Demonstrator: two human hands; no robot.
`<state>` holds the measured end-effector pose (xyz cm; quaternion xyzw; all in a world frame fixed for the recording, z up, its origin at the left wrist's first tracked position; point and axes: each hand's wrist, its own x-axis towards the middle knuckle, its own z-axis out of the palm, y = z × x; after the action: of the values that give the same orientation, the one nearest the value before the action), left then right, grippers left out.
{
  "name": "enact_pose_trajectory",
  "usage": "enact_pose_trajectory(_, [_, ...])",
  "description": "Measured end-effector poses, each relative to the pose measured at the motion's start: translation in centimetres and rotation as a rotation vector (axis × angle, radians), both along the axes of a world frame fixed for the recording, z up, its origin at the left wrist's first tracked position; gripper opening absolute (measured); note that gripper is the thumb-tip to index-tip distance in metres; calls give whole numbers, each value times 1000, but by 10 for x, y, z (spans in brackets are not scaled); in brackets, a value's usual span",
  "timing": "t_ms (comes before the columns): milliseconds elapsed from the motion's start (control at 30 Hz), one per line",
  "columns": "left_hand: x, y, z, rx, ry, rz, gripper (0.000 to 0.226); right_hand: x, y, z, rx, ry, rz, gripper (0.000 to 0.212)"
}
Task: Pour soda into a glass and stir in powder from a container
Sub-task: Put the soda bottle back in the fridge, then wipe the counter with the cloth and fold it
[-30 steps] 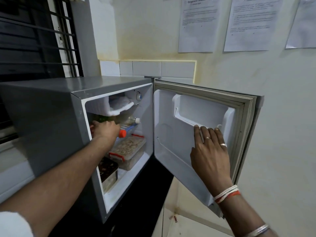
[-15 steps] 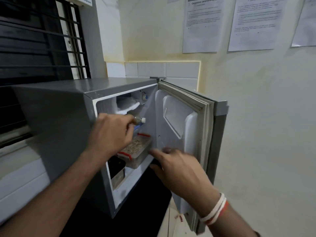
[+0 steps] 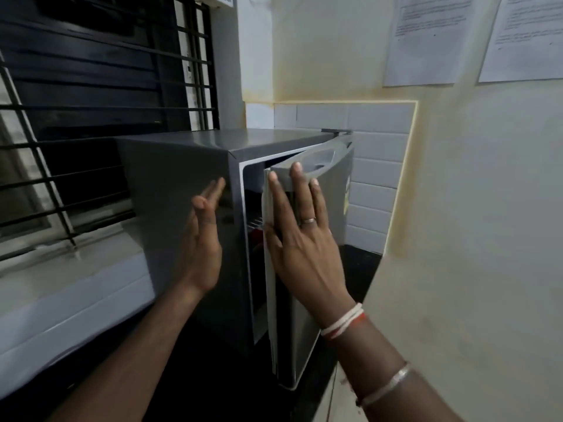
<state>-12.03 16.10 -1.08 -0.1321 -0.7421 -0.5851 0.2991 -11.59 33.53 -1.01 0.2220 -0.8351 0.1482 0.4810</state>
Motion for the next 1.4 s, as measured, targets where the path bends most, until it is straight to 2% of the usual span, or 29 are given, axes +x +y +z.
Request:
enact_pose_trajectory(67, [3,-7,1,-13,-70,-46,107,-8,-16,0,25,-39,0,80])
enact_pose_trajectory(200, [22,-32,6,-41,-146,-184,102,-19,-42,-3,87,-154,4,77])
enact_pose_trajectory(267, [39,-53,8,-62,-169,-140,112,-21,-48,-3,25,-139,43,80])
enact_pose_trajectory(367, [80,-99,4,18,-150,-19,122,-20,-61,-7,-43,-139,102,82])
enact_pose_trajectory(433, [112,-128,-9,65,-113,124,111,-11,-69,-15,-135,-129,123,79])
enact_pose_trajectory(533, [164,-175,-59,133,-59,498,65,22,-108,-63,-132,-76,264,60])
enact_pose_trajectory(600, [191,-194,-106,183,-91,738,39,46,-141,-119,-43,-298,468,57])
enact_pose_trajectory(667, [212,-209,-158,250,-211,865,28,68,-178,-174,-32,-719,654,65])
enact_pose_trajectory(733, [226,-218,-209,254,-413,895,47,80,-210,-215,-76,-1018,748,71])
enact_pose_trajectory(800, [237,-222,-244,299,-564,874,68,85,-236,-241,-69,-1169,791,75])
enact_pose_trajectory(900, [240,-224,-266,375,-665,844,88,87,-268,-262,-31,-1314,885,87])
enact_pose_trajectory(1000, [236,-222,-269,352,-696,813,82,87,-296,-276,6,-1336,958,98])
enact_pose_trajectory(1133, [230,-223,-275,293,-712,863,65,86,-313,-280,-18,-1259,998,83])
enact_pose_trajectory(1400, [209,-216,-278,284,-669,932,64,60,-316,-284,18,-1249,973,80])
